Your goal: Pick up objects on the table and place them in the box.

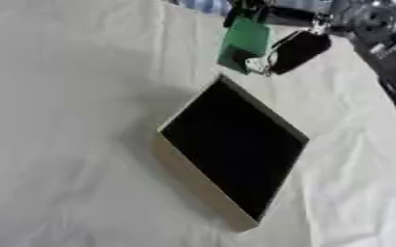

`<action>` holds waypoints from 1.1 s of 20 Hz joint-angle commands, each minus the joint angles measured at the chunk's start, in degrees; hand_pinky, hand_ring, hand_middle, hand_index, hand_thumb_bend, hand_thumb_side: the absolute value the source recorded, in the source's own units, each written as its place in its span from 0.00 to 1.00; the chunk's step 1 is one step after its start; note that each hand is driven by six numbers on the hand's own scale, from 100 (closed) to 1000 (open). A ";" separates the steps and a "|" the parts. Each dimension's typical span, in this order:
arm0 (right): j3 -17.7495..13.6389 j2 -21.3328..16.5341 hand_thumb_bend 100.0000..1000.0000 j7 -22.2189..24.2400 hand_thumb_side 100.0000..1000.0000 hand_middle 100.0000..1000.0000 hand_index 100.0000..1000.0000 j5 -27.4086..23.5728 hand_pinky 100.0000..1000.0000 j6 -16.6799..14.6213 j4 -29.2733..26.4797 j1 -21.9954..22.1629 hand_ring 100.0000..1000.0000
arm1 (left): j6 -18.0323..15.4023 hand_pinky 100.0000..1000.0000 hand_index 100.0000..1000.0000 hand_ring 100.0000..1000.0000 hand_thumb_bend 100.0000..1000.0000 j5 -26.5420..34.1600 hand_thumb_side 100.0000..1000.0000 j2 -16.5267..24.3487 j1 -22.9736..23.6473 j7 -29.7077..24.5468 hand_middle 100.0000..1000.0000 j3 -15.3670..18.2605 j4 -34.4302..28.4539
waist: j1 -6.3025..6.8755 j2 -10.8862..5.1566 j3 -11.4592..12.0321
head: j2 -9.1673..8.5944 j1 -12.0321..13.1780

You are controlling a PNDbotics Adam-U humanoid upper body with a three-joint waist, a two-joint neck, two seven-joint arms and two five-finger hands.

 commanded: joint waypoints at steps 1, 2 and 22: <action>0.34 -1.87 0.00 -0.92 0.00 0.41 0.70 0.36 0.71 -3.03 -3.14 1.34 0.75 | -0.26 0.52 0.72 0.60 0.00 0.17 0.58 0.81 -0.70 -0.24 0.60 0.38 -1.02 | 1.09 -1.14 -0.19 | 0.03 0.30; 0.56 -1.41 0.00 -1.46 0.00 0.41 0.70 0.72 0.71 -4.07 -3.20 2.04 0.75 | -0.28 0.52 0.72 0.60 0.00 0.18 0.58 0.80 -0.72 -0.24 0.60 0.39 -1.02 | 1.18 -1.11 -0.24 | 0.01 0.39; 6.76 5.67 0.00 -1.07 0.00 0.42 0.69 12.88 0.70 -1.92 -3.25 11.58 0.75 | -0.12 0.52 0.72 0.60 0.00 0.40 0.59 -0.39 -0.56 -0.84 0.59 0.09 -1.02 | 2.18 0.73 -0.05 | -0.09 -0.19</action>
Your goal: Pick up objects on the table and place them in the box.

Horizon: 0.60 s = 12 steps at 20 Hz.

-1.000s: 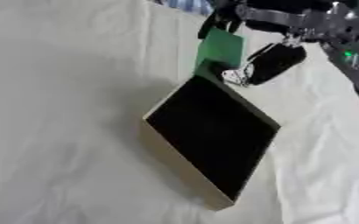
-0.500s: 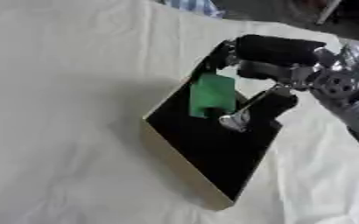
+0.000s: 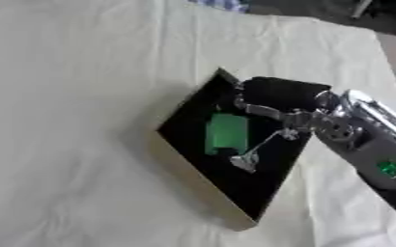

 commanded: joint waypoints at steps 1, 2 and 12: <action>0.42 -0.49 0.00 1.12 0.00 0.43 0.70 0.43 0.71 0.61 -0.85 0.17 0.76 | -0.03 0.52 0.72 0.60 0.00 0.23 0.60 0.17 -0.48 -0.25 0.59 0.12 -1.02 | 0.60 -0.79 0.07 | -0.08 -0.29; 0.72 -0.38 0.00 1.61 0.00 0.44 0.70 0.32 0.71 0.57 -0.85 0.35 0.76 | -0.01 0.52 0.72 0.60 0.00 0.23 0.60 0.13 -0.44 -0.26 0.59 0.13 -1.02 | 0.62 -0.75 0.11 | -0.06 -0.32; -0.06 -0.54 0.33 4.49 0.41 0.77 0.94 8.82 0.84 -2.78 -0.85 -0.05 0.93 | 0.12 0.52 0.72 0.60 0.00 0.34 0.60 -0.12 -0.40 -0.35 0.59 0.15 -1.02 | 0.66 -0.85 -0.01 | -0.33 -0.17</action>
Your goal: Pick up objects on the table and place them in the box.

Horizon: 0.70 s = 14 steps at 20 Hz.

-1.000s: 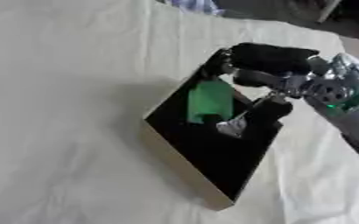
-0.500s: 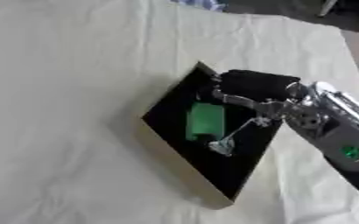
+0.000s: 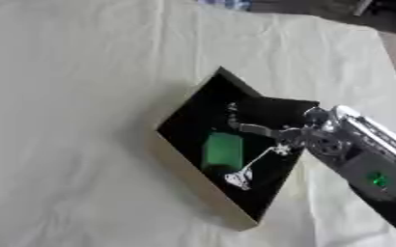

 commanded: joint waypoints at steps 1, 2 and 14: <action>-1.47 -1.45 0.36 0.59 0.41 0.78 0.95 5.62 0.84 -1.86 -0.85 -0.70 0.94 | 0.02 0.52 0.72 0.60 0.00 0.32 0.60 0.32 -0.41 -0.19 0.59 0.17 -1.02 | 0.63 -1.11 -0.12 | -0.34 -0.11; -1.65 -1.48 0.37 0.44 0.41 0.79 0.96 7.22 0.85 -2.34 -0.85 -0.63 0.94 | 0.04 0.52 0.72 0.60 0.00 0.33 0.60 0.32 -0.39 -0.19 0.59 0.18 -1.02 | 0.63 -1.14 -0.14 | -0.38 -0.11; -5.58 -1.93 0.35 -4.37 0.40 0.78 0.96 11.11 0.85 -6.11 -0.85 -1.15 0.92 | 0.06 0.52 0.72 0.60 0.00 0.44 0.60 0.35 -0.44 -0.10 0.60 0.32 -1.02 | 0.73 -1.60 -0.64 | -1.13 0.24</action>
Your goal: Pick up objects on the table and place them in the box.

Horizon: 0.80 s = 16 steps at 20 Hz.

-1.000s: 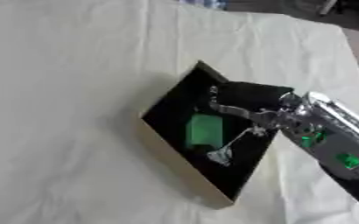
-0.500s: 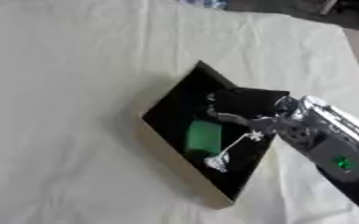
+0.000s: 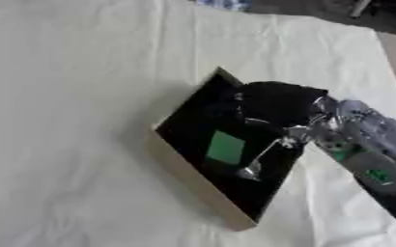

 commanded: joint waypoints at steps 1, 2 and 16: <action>-2.71 -1.87 0.31 -2.31 0.40 0.77 0.96 -0.84 0.84 -0.61 -0.84 -0.71 0.91 | 0.02 0.52 0.72 0.60 0.00 0.36 0.60 0.37 -0.44 -0.07 0.59 0.35 -1.02 | 0.71 -1.40 -0.19 | -0.87 0.22; -3.62 -1.64 0.29 -3.49 0.40 0.76 0.95 -1.75 0.83 -0.55 -0.84 -0.71 0.91 | -0.01 0.52 0.72 0.60 0.00 0.35 0.60 0.38 -0.43 -0.02 0.59 0.40 -1.02 | 0.75 -1.42 -0.24 | -0.93 0.35; -23.02 10.03 0.00 -41.86 0.48 0.59 0.77 -23.50 0.66 -1.89 -0.84 1.92 0.73 | -0.50 0.52 0.72 0.60 0.00 -0.52 0.59 0.67 -0.13 1.62 0.59 1.54 -1.02 | 1.80 -0.77 -1.58 | -1.27 2.24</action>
